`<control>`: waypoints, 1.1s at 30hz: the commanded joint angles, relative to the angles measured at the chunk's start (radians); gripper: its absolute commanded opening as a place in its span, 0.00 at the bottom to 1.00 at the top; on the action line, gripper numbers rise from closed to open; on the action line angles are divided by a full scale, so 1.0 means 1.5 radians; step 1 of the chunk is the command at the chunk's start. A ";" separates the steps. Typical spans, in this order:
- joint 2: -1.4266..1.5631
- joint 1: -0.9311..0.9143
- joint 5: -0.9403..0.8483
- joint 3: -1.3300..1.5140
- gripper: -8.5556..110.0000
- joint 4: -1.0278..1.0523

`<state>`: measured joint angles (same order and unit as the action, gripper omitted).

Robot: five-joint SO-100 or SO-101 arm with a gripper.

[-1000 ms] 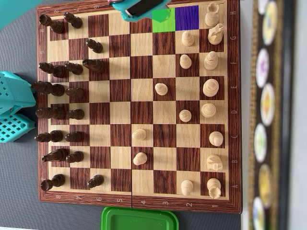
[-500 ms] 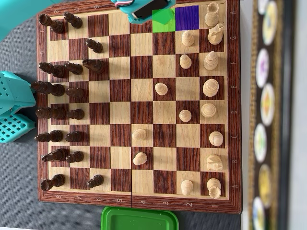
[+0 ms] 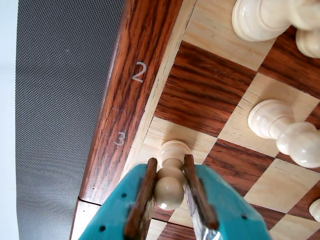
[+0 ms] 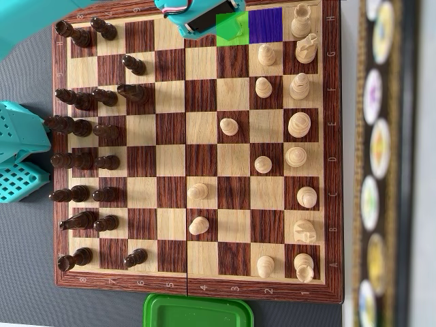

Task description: Play chess

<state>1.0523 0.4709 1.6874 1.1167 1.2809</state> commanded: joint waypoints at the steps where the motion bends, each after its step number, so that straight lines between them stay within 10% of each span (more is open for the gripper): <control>1: 0.005 -0.007 -0.001 -0.002 0.10 -0.006; 33: 0.007 -0.018 -0.001 -0.001 0.19 -0.005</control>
<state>1.0508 0.4587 1.6874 1.1198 1.2793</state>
